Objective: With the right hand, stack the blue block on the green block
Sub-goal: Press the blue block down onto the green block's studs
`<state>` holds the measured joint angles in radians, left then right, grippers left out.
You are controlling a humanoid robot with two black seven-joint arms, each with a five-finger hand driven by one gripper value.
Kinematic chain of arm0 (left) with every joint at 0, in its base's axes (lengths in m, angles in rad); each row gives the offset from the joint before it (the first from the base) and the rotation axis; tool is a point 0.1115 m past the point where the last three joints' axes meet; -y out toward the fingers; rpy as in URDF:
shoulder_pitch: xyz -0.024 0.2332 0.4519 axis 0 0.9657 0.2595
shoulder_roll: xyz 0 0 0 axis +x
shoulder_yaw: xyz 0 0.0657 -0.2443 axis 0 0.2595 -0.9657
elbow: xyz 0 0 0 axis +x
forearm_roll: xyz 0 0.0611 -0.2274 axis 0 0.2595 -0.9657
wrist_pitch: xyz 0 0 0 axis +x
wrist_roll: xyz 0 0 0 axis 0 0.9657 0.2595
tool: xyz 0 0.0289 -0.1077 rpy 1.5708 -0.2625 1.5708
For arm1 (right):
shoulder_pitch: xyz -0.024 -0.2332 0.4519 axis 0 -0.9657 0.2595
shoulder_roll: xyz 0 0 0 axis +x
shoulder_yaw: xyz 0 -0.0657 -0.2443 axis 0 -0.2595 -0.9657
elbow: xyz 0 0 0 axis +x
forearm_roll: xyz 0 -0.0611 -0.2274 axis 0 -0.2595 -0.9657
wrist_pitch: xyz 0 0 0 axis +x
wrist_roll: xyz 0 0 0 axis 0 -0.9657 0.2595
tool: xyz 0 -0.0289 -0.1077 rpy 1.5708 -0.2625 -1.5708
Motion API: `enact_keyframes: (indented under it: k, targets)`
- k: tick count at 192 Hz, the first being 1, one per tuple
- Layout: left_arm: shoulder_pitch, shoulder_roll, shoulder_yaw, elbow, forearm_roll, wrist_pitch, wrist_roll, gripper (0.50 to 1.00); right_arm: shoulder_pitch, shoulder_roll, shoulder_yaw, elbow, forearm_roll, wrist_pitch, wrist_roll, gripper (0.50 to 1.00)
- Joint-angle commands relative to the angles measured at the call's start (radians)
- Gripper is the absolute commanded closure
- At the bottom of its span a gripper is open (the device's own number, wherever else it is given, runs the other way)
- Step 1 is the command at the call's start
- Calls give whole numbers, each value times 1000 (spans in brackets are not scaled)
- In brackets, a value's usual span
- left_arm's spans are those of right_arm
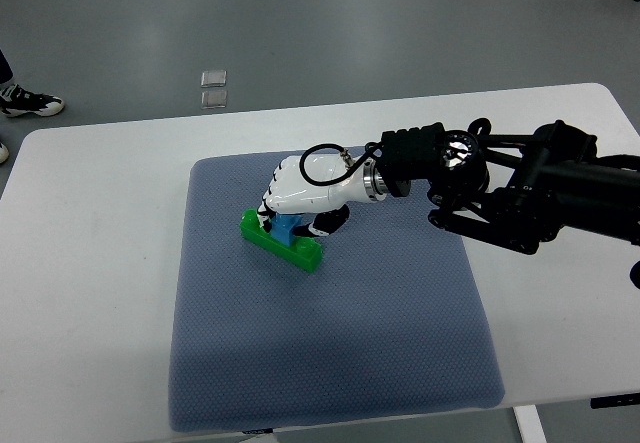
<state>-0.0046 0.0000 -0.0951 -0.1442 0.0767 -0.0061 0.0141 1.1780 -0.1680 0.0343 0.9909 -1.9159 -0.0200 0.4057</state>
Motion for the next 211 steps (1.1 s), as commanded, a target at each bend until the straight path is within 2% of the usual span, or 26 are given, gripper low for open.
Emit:
enact_keyframes:
  k: [1,211]
  targets:
    - [0,0,0,0,0,0,0,500,-3,2,-1,0,0,0,-1,881]
    - [0,0,0,0,0,0,0,500,-35,36,1,-26,-14,-5,-1,881]
